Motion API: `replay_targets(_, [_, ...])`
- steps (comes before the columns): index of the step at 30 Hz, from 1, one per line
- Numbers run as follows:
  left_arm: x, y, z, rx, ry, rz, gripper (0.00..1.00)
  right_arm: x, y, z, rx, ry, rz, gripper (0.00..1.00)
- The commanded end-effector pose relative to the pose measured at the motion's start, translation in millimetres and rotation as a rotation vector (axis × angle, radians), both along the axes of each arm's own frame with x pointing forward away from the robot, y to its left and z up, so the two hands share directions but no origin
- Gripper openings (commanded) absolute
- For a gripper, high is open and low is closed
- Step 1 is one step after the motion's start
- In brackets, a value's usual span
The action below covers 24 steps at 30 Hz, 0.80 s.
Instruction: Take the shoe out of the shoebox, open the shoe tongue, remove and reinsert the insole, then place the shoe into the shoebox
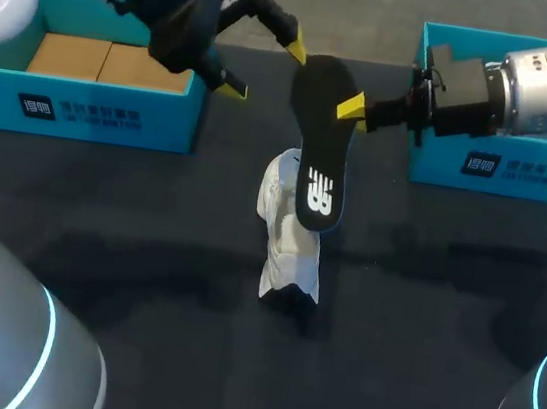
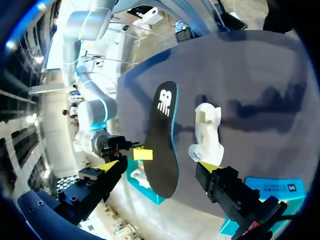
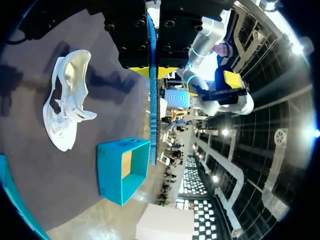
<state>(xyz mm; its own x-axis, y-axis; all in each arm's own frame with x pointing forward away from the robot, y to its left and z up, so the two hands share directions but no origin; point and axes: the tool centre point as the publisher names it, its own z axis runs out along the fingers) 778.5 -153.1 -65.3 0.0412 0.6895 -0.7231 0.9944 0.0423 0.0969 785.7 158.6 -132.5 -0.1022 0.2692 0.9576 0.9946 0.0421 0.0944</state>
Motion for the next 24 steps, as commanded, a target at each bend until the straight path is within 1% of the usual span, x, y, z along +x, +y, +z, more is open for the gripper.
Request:
replay_targets(1, [-5.9, 5.6, -9.3, -0.393, -0.043, -0.017, 1.00, -1.8, -0.9, 1.9, 0.010, -0.002, -0.003, 0.00])
replay_targets(8, [-3.8, 8.2, -15.4, -0.467, -0.050, -0.018, 1.00, -1.9, -1.2, 6.5, 0.004, -0.004, -0.002, 0.00])
replay_targets(11, [-1.1, 7.9, -19.6, -0.466, -0.039, 0.028, 1.00, -2.0, -1.7, 7.2, 0.002, -0.004, -0.005, 0.00])
replay_targets(19, [-1.1, 7.9, -19.6, -0.466, -0.039, 0.028, 1.00, -2.5, -1.8, 7.2, 0.002, -0.004, -0.010, 0.00])
replay_targets(22, [-1.1, 7.9, -19.6, -0.466, -0.039, 0.028, 1.00, -4.2, -1.3, 6.6, -0.005, 0.014, -0.002, 0.00])
replay_targets(24, [-1.1, 7.9, -19.6, -0.466, -0.039, 0.028, 1.00, -4.9, -0.2, 5.7, 0.002, 0.040, 0.008, 0.00])
